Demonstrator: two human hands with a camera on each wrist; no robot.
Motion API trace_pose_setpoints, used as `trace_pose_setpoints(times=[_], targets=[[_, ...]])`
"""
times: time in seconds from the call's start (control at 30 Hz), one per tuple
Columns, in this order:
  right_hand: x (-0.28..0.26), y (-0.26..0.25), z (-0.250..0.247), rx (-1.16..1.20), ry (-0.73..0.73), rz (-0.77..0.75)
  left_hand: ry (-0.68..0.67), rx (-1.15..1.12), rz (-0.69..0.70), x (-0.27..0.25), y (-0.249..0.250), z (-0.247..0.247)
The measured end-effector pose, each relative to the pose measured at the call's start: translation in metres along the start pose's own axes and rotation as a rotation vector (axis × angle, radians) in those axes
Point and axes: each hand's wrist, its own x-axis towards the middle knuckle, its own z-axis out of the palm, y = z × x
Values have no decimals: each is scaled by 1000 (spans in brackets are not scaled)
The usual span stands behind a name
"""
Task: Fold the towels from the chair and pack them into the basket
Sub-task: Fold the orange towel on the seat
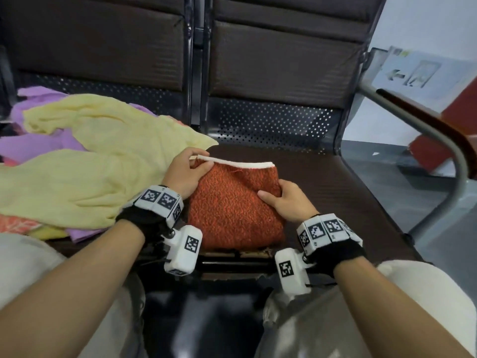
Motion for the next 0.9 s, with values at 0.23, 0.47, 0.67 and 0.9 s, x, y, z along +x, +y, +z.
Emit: trace_pose_setpoints(times=[0.23, 0.47, 0.67, 0.9], targets=[[15, 14, 8, -254, -30, 128, -101, 243, -212, 15, -35, 12], [-33, -2, -6, -517, -335, -382, -144, 377, -47, -11, -12, 3], [-40, -3, 4, -605, -243, -388, -519, 573, 176, -61, 1, 4], [-41, -11, -10, -570, -295, -246, -529, 868, 273, -70, 0, 0]])
